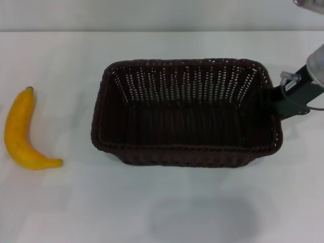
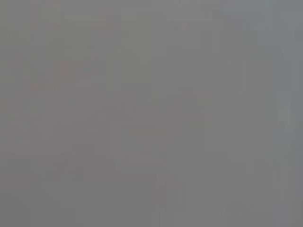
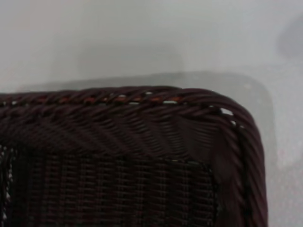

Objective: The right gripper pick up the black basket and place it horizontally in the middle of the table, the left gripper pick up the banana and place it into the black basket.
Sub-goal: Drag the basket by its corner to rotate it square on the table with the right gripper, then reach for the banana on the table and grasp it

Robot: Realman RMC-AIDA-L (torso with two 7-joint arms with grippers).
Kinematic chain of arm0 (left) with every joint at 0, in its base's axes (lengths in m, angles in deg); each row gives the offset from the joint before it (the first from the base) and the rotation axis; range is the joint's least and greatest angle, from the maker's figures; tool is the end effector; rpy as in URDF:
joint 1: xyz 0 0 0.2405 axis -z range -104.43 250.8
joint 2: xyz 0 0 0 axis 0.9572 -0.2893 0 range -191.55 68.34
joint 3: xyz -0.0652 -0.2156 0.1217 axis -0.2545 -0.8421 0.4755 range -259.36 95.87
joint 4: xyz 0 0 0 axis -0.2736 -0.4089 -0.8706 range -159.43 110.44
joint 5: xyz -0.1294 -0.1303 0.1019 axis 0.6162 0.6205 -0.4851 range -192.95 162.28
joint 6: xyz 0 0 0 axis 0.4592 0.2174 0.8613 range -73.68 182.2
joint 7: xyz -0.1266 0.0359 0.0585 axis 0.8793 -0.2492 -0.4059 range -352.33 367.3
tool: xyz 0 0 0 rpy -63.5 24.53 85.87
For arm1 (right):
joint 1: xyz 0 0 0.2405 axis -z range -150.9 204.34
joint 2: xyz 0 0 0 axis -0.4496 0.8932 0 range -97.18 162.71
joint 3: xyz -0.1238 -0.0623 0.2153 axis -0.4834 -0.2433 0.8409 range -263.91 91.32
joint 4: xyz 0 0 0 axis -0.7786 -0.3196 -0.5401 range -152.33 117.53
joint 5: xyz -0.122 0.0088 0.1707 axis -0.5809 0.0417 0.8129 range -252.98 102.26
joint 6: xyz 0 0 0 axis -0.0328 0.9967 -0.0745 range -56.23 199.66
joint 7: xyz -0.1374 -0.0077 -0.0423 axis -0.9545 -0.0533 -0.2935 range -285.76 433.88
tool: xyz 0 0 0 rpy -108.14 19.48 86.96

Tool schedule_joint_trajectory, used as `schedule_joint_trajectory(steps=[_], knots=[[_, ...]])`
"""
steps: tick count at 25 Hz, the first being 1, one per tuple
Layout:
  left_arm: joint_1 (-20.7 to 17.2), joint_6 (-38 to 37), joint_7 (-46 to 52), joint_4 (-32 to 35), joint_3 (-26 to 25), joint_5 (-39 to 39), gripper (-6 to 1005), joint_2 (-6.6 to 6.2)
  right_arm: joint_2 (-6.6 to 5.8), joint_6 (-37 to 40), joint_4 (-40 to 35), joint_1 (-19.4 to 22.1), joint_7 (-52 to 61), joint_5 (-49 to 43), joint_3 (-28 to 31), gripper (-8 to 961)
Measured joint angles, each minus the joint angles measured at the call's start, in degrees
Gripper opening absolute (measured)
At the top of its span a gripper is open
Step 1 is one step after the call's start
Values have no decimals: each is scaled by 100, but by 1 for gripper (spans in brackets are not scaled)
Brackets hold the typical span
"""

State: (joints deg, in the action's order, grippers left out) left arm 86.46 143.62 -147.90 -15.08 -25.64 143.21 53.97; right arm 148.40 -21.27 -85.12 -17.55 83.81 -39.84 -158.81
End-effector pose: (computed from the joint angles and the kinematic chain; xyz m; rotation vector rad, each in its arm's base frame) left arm -0.3709 0.2600 0.0937 -1.3271 -0.3571 -0.9010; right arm 0.1607 0.3821 0.0166 -2.0331 1.8573 -0.2693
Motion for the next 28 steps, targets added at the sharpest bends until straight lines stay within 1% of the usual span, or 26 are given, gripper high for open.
schedule_joint_trajectory(steps=[4,10,14,21,24,28], knots=[[6,-3,0,0,5,-1,789,-2,-21,-24,-60,46,77,128,-101,149],[8,-9,0,-1,6,-1,786,-1,-13,-110,-369,266,101,311,-122,317],[8,-1,0,0,-1,0,784,2,-27,-334,-602,323,107,312,-61,317],[-15,-3,0,0,-25,8,780,38,-49,-576,-1016,481,30,293,291,318],[-35,-3,3,0,-27,36,778,51,-57,-625,-1335,637,39,269,407,318],[-42,-114,34,18,-36,44,776,54,-74,-661,-1853,970,-148,454,668,318]])
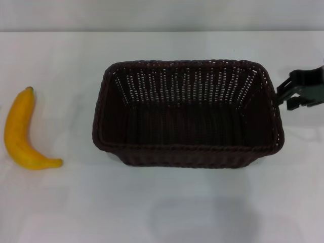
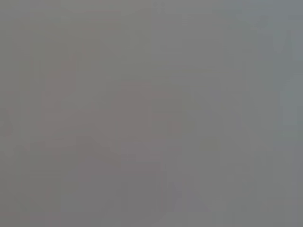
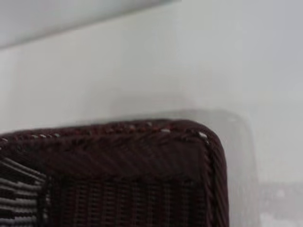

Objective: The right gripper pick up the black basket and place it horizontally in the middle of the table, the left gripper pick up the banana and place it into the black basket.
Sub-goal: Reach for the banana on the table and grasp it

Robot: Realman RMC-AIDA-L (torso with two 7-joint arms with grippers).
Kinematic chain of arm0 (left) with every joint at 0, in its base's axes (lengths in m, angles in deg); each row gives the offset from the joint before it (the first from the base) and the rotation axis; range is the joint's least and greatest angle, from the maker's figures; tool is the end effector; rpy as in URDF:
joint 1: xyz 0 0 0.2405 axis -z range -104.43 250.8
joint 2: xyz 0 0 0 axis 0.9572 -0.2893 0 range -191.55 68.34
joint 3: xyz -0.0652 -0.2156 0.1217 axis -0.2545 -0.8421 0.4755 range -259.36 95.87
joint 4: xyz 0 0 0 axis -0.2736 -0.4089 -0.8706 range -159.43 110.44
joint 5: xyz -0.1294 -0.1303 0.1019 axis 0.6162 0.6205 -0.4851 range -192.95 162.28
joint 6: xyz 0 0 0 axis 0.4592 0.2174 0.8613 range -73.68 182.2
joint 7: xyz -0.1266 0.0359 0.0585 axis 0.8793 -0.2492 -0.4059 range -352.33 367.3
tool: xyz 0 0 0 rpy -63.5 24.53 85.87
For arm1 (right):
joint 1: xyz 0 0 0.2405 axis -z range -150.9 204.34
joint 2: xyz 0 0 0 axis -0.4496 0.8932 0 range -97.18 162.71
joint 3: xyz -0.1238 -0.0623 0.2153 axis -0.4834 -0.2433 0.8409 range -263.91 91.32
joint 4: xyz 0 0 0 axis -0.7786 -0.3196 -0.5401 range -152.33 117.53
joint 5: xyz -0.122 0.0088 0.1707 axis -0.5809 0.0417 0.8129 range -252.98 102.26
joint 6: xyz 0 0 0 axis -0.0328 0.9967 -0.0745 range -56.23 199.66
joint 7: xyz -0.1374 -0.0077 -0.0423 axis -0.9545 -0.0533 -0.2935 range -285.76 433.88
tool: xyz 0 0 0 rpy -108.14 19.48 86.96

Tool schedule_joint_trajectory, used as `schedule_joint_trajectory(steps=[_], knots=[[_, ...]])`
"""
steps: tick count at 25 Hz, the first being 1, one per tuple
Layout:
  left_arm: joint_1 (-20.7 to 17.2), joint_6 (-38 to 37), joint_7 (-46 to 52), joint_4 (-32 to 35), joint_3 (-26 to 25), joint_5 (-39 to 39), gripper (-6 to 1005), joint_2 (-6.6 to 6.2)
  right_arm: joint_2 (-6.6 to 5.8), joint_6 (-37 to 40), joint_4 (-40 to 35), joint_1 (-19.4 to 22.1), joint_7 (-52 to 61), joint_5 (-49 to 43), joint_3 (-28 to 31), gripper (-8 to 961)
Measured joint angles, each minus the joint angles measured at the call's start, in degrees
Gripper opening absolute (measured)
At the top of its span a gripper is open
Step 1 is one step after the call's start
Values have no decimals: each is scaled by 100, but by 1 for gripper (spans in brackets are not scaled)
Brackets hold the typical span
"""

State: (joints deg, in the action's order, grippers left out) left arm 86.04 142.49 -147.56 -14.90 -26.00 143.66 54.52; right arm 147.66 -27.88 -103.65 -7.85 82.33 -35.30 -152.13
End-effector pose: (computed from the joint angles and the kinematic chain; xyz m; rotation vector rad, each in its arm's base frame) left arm -0.3745 0.2579 0.0912 -1.3093 -0.3886 -0.8927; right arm 0.1642 0.3563 0.0726 -2.0380 1.8224 -0.0445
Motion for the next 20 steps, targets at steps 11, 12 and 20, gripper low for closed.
schedule_joint_trajectory(steps=[11,12,20], knots=[[-118,-1177,1546,962,46,-740,770,-42,14,748,-777,1427,-2194,1682,1525,318],[-114,-1313,1783,1039,44,-842,769,-65,13,908,-561,1549,-2609,1869,1730,318],[-87,-2719,4837,2560,25,-2859,765,-224,-192,762,3431,1691,-7167,4472,4342,319]])
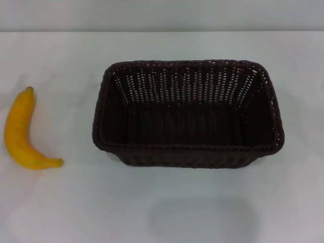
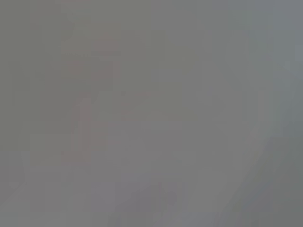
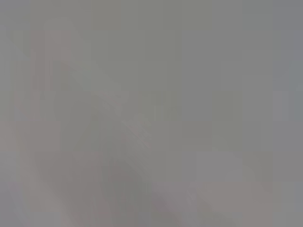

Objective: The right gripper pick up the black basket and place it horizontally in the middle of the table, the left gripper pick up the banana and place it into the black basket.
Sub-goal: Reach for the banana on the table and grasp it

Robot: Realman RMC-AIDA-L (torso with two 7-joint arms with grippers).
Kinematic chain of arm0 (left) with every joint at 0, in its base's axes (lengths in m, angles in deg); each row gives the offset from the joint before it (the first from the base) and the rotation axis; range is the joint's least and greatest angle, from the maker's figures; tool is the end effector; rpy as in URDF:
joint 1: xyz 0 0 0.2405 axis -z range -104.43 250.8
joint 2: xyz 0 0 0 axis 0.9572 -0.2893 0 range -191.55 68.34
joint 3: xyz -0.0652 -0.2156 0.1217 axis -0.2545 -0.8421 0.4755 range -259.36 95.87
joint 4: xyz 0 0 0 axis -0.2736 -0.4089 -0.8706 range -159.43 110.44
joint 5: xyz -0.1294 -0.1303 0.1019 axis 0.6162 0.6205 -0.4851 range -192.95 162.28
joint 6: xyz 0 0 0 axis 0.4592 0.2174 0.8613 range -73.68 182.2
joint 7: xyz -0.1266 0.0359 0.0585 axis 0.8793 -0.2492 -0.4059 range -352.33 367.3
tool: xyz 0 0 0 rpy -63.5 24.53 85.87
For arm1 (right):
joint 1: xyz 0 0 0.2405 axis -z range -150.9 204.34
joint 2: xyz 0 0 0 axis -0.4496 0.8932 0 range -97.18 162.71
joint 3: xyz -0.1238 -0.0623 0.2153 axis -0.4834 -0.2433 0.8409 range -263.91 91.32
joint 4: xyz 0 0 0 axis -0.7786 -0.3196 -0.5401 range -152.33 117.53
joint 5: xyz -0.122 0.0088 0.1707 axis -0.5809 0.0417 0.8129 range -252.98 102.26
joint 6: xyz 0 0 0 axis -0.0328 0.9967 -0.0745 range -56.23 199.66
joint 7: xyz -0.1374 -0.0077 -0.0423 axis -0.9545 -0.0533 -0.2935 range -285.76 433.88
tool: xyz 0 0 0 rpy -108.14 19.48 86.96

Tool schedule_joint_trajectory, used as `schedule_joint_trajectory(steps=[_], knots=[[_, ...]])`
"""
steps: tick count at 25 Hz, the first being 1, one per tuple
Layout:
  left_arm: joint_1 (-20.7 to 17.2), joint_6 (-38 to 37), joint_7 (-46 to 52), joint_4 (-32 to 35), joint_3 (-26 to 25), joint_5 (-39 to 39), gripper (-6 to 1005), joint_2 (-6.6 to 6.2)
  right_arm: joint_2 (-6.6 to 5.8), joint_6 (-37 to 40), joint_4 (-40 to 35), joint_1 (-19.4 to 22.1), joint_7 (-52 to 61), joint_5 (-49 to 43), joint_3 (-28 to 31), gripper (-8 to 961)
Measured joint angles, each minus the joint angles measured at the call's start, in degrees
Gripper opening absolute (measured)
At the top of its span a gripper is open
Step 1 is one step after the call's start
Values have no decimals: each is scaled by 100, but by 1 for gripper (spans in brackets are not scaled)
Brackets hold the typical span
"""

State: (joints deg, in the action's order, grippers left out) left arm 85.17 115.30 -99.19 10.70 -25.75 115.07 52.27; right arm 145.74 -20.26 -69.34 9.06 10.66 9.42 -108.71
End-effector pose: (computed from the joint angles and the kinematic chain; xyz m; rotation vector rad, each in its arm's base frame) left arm -0.3600 0.3245 0.1072 -1.6034 -0.9118 -1.0407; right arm 0.3190 0.3019 0.1674 -1.9362 1.1868 1.1960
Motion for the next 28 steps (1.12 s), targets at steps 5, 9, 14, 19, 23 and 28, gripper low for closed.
schedule_joint_trajectory(steps=[5,9,14,19,23,28], knots=[[55,-638,2854,1354,-22,-2328,762,-140,-367,-167,2254,106,-2364,715,962,319],[291,-322,5029,1824,-53,-3751,760,-499,-282,220,2524,177,-3373,696,1106,319],[1025,1008,7233,1860,-513,-5606,757,-970,13,436,2540,223,-4825,812,1349,319],[1942,2445,8357,1865,-1299,-7590,754,-1199,175,835,2840,202,-5916,827,1818,320],[2542,3328,8913,1874,-1694,-8645,752,-1419,183,1076,3065,141,-6358,831,2049,320],[3097,3838,9221,1786,-1677,-10073,749,-1502,189,1105,3174,97,-7046,818,2024,320]])
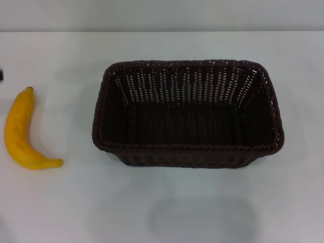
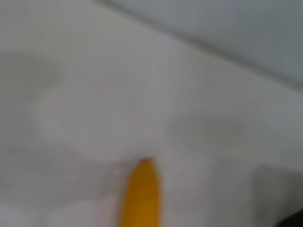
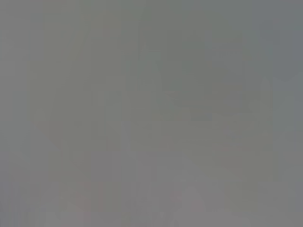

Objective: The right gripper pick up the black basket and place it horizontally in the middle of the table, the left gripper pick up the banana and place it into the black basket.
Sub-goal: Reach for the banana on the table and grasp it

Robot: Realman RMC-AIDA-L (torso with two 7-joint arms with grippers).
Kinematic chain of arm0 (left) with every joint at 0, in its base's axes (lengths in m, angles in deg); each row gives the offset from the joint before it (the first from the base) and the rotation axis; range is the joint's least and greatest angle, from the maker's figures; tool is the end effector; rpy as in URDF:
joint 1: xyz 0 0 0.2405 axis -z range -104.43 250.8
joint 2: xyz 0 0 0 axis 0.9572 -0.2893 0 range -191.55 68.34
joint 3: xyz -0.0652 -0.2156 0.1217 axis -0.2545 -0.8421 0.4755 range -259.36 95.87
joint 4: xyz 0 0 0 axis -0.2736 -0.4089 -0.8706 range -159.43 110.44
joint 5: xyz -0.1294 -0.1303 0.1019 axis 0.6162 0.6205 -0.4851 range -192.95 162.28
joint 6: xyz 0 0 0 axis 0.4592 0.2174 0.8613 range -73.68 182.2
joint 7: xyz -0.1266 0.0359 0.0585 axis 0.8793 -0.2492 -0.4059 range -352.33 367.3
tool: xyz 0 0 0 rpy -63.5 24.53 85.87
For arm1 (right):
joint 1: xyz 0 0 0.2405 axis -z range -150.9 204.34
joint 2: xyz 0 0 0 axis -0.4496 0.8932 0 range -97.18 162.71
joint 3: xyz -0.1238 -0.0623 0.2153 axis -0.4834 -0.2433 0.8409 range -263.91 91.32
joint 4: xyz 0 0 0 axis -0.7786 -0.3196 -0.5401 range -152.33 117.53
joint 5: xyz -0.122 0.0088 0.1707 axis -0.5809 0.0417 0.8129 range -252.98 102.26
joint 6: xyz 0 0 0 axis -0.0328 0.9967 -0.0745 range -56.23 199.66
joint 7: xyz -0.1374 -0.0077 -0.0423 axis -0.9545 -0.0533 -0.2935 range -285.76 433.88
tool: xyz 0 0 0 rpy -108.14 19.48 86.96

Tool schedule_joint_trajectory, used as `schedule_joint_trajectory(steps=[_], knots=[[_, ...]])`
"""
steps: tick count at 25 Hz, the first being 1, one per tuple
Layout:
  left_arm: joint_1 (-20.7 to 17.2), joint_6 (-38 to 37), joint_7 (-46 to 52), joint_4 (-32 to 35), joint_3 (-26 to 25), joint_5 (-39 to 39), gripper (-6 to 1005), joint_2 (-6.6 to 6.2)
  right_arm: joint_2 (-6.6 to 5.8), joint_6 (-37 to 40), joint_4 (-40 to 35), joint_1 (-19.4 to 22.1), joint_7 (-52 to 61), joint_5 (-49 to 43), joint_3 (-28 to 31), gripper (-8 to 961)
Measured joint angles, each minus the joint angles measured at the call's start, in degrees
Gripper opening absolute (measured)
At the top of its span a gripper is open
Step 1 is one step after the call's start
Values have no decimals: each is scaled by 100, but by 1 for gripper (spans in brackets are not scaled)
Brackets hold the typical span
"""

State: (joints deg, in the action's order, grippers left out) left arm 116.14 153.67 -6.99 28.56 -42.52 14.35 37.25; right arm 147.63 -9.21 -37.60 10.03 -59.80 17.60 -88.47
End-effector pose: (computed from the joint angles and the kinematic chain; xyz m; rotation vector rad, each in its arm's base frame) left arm -0.2697 0.3902 0.1820 -1.8459 -1.9277 0.0512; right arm 0.4013 0.2719 0.1163 -1.5144 0.5904 0.8065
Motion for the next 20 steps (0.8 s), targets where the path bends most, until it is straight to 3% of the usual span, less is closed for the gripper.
schedule_joint_trajectory(steps=[4,10,20], knots=[[361,57,-22,-206,63,-1130,747,260,3,42,113,-33,-282,-22,5,320],[439,-427,-40,-626,116,-1432,744,631,2,173,247,-90,-445,-44,-3,320],[287,-803,14,-1023,138,-1705,738,845,0,296,245,-164,-457,-50,-78,320]])
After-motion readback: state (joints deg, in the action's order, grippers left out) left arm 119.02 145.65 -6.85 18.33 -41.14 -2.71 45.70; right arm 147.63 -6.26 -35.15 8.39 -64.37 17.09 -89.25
